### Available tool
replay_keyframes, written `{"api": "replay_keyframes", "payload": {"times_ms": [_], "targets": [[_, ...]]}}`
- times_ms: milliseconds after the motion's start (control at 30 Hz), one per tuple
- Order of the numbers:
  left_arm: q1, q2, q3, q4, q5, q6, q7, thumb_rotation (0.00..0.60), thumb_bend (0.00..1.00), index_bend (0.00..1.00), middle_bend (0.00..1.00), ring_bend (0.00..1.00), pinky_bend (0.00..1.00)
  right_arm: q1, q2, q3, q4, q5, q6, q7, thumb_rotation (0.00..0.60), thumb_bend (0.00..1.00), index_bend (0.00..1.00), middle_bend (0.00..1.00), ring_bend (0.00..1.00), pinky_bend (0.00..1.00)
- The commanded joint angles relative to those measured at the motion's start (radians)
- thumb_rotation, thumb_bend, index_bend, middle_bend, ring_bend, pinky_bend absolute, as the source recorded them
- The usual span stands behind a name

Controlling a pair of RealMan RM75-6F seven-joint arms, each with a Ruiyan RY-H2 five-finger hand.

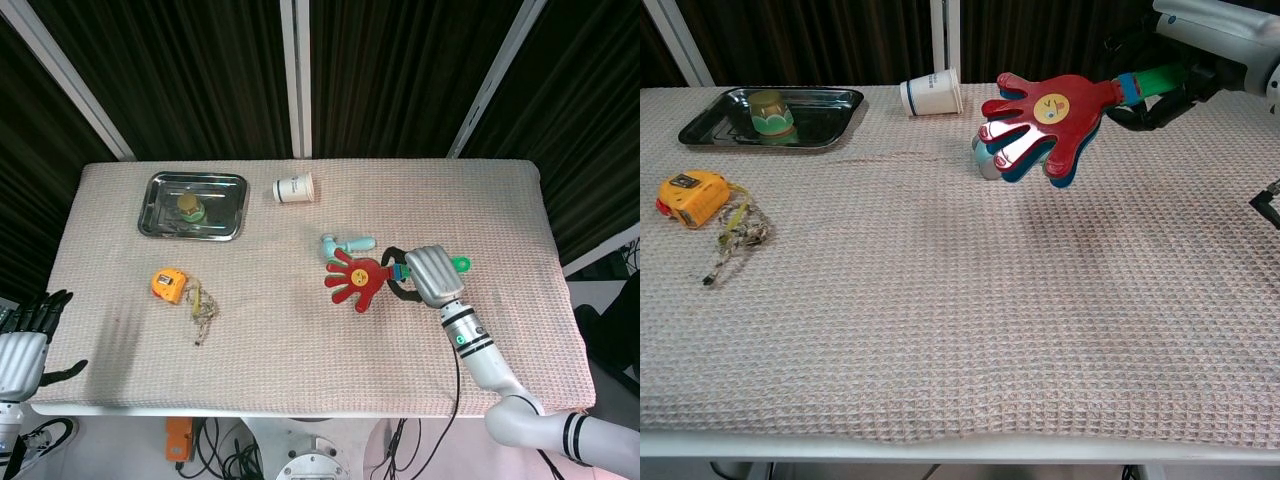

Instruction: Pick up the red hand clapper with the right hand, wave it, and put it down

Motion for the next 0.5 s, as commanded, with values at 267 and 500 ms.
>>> {"api": "replay_keyframes", "payload": {"times_ms": [267,500], "targets": [[0.005,-0.011,0.005,0.019,-0.002,-0.001,-0.016,0.6,0.11,0.04,0.04,0.0,0.0,-0.032,-0.304,-0.061,0.113,0.138,0.031,0.542,0.6,0.4,0.76,0.74,0.86,1.0],[0.013,-0.014,0.006,0.039,-0.012,-0.002,-0.039,0.6,0.11,0.04,0.04,0.0,0.0,-0.023,-0.429,-0.065,0.218,0.164,0.046,0.498,0.6,0.4,0.75,0.74,0.86,1.0]]}}
